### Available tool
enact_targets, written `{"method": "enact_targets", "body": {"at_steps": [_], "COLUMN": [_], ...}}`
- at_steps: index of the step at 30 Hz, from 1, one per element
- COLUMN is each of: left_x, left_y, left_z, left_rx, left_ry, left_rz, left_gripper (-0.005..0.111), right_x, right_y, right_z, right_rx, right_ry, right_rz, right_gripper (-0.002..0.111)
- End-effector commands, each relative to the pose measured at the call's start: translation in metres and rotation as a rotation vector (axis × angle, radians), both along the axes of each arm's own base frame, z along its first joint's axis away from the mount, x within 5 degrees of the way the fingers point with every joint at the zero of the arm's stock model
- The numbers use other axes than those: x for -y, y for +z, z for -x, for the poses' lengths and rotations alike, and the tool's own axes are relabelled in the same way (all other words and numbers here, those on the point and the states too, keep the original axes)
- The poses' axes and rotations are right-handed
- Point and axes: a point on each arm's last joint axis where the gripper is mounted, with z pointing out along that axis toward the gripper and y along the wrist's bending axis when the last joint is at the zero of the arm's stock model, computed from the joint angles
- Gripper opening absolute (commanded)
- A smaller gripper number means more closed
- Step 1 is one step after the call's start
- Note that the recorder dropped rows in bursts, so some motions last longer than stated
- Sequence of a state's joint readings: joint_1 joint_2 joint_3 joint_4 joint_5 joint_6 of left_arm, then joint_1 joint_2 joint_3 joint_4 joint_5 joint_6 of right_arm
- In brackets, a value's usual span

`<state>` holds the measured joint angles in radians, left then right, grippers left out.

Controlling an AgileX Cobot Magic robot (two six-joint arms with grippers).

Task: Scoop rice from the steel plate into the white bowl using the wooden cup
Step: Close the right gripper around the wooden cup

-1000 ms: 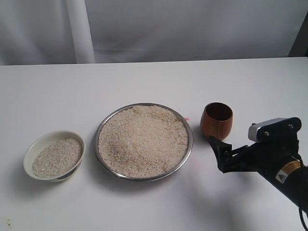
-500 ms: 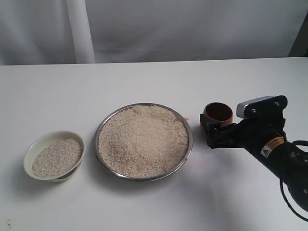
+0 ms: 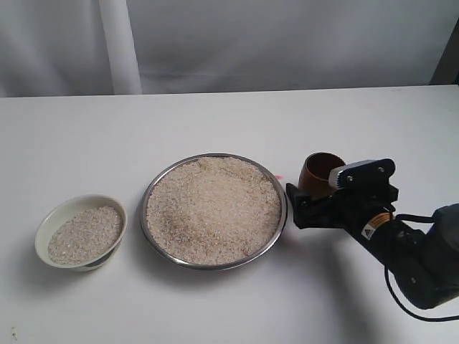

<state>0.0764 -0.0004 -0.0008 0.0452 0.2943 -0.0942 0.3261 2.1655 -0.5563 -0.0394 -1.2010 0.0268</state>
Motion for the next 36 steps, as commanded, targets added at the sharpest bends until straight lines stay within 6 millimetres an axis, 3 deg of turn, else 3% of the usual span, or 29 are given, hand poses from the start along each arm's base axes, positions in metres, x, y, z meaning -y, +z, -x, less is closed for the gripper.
{"method": "enact_targets", "body": {"at_steps": [1, 19, 27, 30, 36], "left_x": [0.0004, 0.0004, 0.0004, 0.0004, 0.0004], "left_y": [0.0006, 0.0006, 0.0006, 0.0006, 0.0006], "left_z": [-0.0003, -0.0003, -0.0003, -0.0003, -0.0003], "left_rx": [0.009, 0.009, 0.009, 0.009, 0.009], "left_ry": [-0.007, -0.007, -0.007, -0.007, -0.007], "left_rz": [0.002, 0.002, 0.002, 0.002, 0.002], "left_gripper": [0.0, 0.0, 0.0, 0.0, 0.0], "right_x": [-0.0031, -0.0008, 0.0006, 0.0006, 0.0004], "right_y": [-0.0038, -0.0088, -0.0088, -0.0088, -0.0088], "right_z": [-0.0067, -0.0082, -0.0087, -0.0087, -0.0086], "right_rx": [0.02, 0.008, 0.008, 0.008, 0.008], "right_ry": [0.0, -0.031, -0.049, -0.049, -0.046], "right_rz": [-0.01, -0.009, -0.01, -0.01, -0.01], "right_gripper": [0.105, 0.096, 0.087, 0.078, 0.044]}}
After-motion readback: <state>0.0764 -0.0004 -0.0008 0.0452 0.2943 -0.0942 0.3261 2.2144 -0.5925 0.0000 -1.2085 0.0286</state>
